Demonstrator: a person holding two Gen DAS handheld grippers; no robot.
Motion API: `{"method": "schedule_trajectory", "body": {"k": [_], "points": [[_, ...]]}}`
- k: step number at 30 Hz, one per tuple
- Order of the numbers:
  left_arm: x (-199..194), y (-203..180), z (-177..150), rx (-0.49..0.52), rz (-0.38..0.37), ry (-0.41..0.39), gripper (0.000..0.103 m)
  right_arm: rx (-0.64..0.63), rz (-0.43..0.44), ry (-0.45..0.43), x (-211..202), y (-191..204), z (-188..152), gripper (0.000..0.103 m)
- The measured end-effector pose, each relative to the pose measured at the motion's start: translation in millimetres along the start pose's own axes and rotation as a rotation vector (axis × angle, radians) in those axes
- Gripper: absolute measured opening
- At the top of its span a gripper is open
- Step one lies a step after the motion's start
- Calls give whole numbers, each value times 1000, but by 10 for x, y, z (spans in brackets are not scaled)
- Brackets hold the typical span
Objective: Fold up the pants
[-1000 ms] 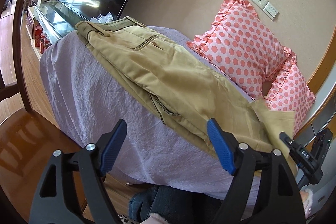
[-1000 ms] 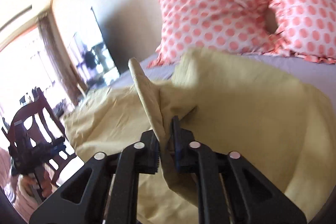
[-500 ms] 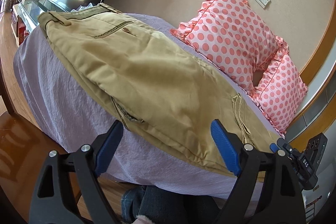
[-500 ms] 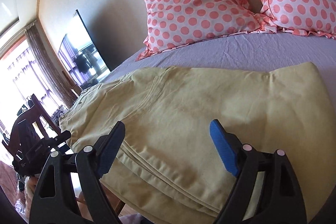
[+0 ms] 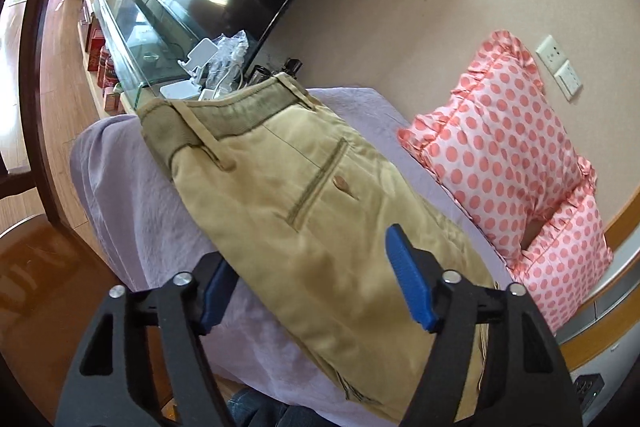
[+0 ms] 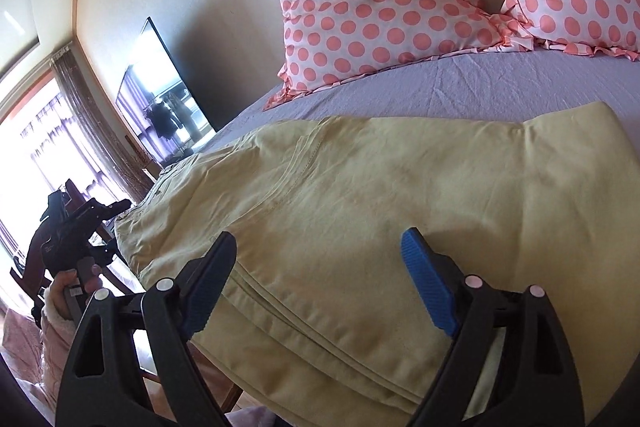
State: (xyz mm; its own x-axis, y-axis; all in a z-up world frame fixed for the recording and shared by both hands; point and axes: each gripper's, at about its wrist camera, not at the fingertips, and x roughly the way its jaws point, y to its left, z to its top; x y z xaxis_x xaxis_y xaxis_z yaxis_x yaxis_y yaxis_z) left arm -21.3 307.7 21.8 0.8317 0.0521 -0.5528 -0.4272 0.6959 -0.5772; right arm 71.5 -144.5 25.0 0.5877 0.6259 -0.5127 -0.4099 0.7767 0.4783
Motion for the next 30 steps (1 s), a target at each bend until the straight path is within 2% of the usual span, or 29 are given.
{"method": "schedule_trajectory", "body": {"k": [1, 2, 3, 5, 7, 9, 11, 14, 16, 18, 20, 21, 23, 25, 26, 27, 28, 30], "points": [[18, 37, 64, -14, 20, -8, 42, -6, -6, 0, -10, 1, -2, 92], [21, 63, 116, -24, 44, -16, 32, -13, -12, -1, -25, 2, -5, 93], [14, 70, 162, -34, 56, -25, 17, -20, -19, -5, -47, -2, -6, 95], [-35, -35, 198, -8, 50, -58, 13, -21, -30, -17, -111, -44, -5, 95], [-109, -354, 187, 117, 82, -105, 10, -1, -41, -42, -207, -134, 12, 98], [-163, -761, 141, 243, 52, -123, 8, 35, -59, -89, -351, -256, 36, 102], [-216, -1252, 36, 371, -19, -130, 7, 72, -85, -144, -527, -397, 64, 102], [-285, -2051, -334, 574, -189, -97, 6, 130, -136, -214, -825, -629, 114, 102], [-302, -2514, -696, 693, -330, -43, 6, 170, -171, -253, -1010, -783, 136, 102], [-319, -2897, -1111, 794, -485, 44, 6, 213, -210, -293, -1195, -943, 148, 102], [-301, -3182, -1561, 897, -595, 125, 6, 260, -238, -323, -1359, -1091, 139, 102], [-263, -3291, -1806, 956, -625, 167, 6, 282, -245, -332, -1417, -1166, 129, 102], [-118, -3417, -2283, 1073, -631, 266, 6, 333, -249, -339, -1504, -1307, 86, 102], [81, -3423, -2690, 1160, -644, 417, 7, 393, -225, -324, -1531, -1459, 58, 102], [83, -3385, -2850, 1214, -640, 436, 8, 416, -207, -311, -1524, -1517, 52, 102], [8, -3344, -2971, 1288, -635, 384, 11, 439, -188, -293, -1503, -1576, 54, 102], [-96, -3299, -3033, 1351, -651, 329, 20, 452, -168, -272, -1462, -1613, 74, 102], [-292, -3203, -2967, 1370, -753, 329, 32, 454, -122, -235, -1382, -1629, 97, 102]]}}
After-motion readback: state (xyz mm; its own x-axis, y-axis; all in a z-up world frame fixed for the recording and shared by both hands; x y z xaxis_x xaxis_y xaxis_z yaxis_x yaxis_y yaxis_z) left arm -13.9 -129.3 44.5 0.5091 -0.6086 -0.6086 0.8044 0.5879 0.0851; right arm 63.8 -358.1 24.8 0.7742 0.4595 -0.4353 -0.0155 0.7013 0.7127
